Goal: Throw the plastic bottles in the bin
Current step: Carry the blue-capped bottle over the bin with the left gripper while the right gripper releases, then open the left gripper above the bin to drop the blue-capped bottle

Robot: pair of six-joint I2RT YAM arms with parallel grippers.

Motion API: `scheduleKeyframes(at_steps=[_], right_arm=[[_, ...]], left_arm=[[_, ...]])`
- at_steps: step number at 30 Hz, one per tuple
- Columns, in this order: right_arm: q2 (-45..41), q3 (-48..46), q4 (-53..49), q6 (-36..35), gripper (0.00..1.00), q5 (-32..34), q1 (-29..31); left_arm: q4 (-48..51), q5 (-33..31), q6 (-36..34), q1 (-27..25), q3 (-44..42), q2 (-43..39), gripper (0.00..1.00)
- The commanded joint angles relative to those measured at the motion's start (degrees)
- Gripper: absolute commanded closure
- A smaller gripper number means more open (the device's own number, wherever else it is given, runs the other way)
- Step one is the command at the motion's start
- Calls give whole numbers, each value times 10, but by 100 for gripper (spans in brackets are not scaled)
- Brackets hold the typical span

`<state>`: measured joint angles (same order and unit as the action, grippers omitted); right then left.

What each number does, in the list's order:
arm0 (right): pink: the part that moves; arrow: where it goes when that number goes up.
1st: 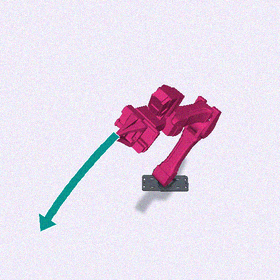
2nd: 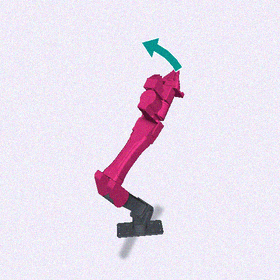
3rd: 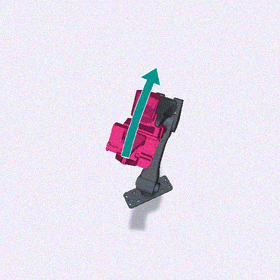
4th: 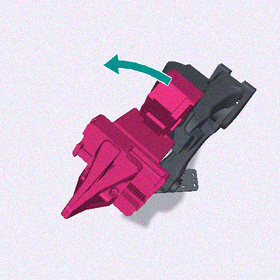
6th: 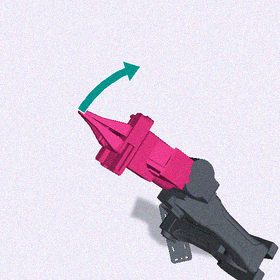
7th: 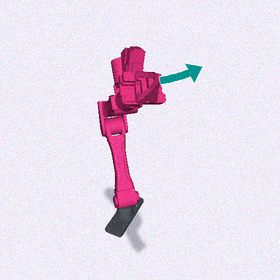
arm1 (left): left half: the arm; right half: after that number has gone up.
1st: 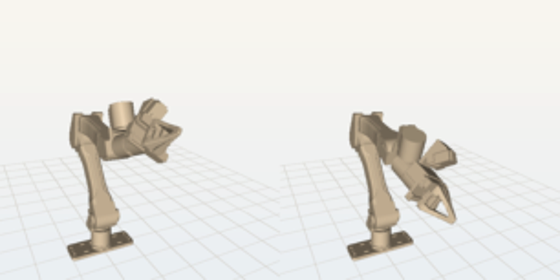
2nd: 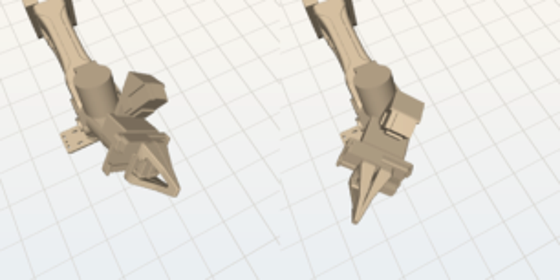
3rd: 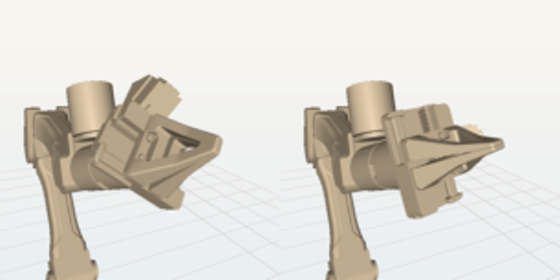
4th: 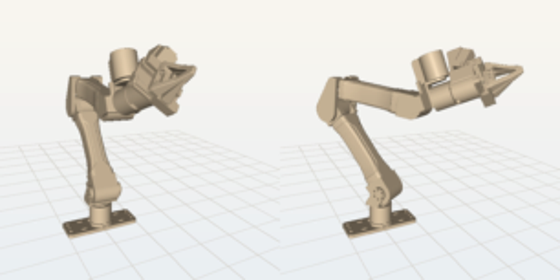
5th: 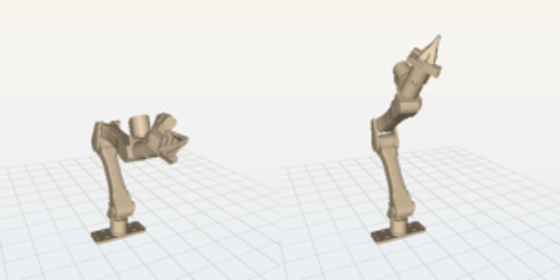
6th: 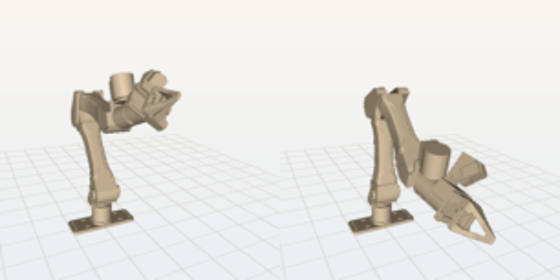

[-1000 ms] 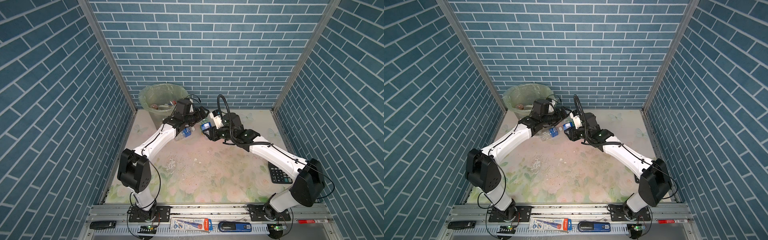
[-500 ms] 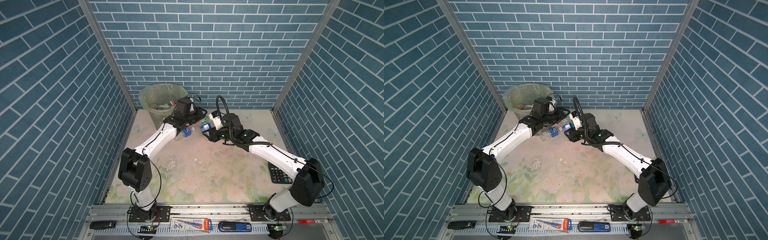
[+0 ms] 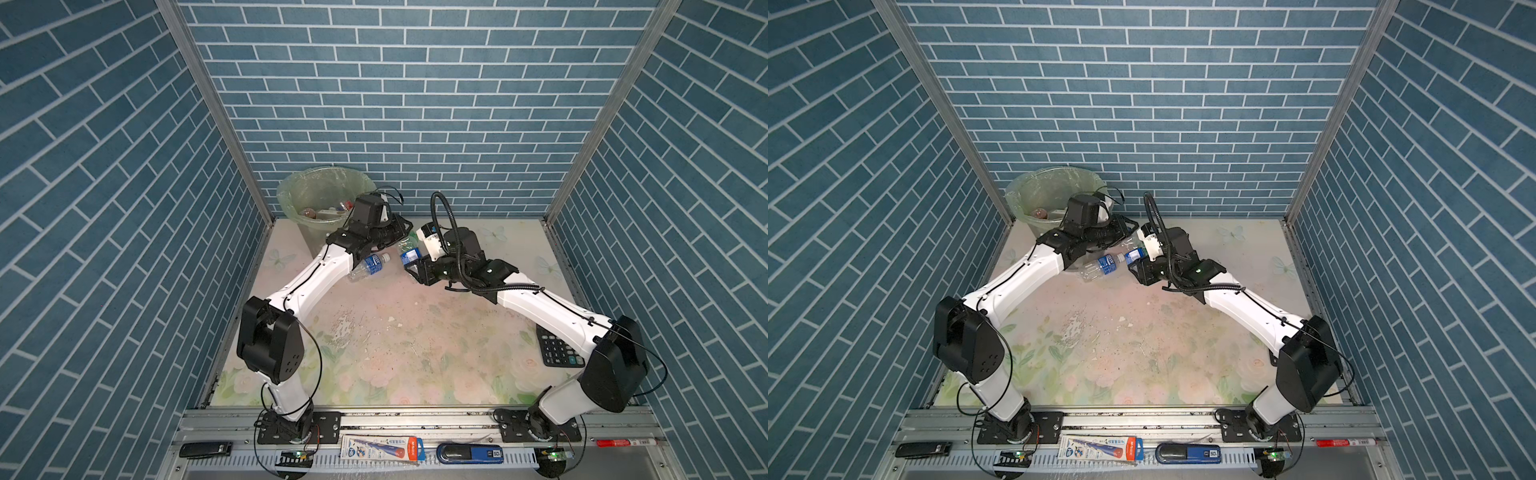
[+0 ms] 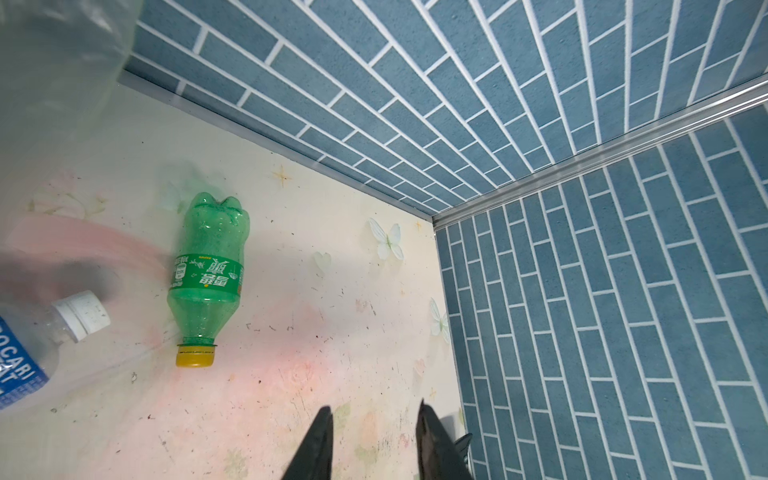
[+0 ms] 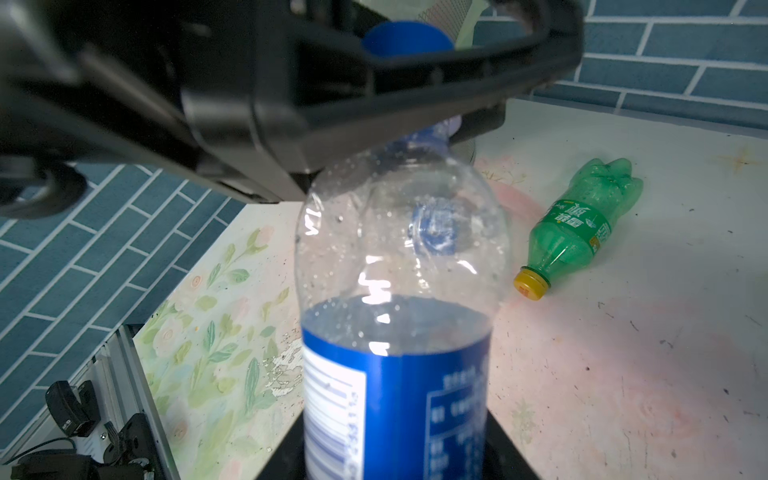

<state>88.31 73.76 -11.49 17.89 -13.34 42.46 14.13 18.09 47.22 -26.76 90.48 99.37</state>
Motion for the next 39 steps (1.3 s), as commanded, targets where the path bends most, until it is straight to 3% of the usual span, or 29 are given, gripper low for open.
scheduleKeyframes(at_steps=[1, 13, 20, 24, 30, 35, 39], right_arm=[[-1, -5, 10, -10, 47, 24, -3], [-51, -4, 8, -23, 11, 35, -4], [-70, 32, 1, -43, 1, 35, -4], [-75, 62, 14, -55, 1, 17, -3], [-81, 101, 42, -67, 1, -15, -1], [-83, 104, 57, -66, 1, -23, 0], [-80, 92, 57, -65, 1, -15, 0]], left_arm=[[73, -33, -58, 3, 34, -2, 75], [195, -95, -150, 31, 166, 1, 76], [275, -180, -219, 50, 340, 26, 76], [299, -243, -259, 57, 451, 43, 76], [258, -301, -303, 76, 517, 35, 76], [119, -386, -402, 78, 482, -8, 76], [33, -406, -459, 80, 480, -37, 78]])
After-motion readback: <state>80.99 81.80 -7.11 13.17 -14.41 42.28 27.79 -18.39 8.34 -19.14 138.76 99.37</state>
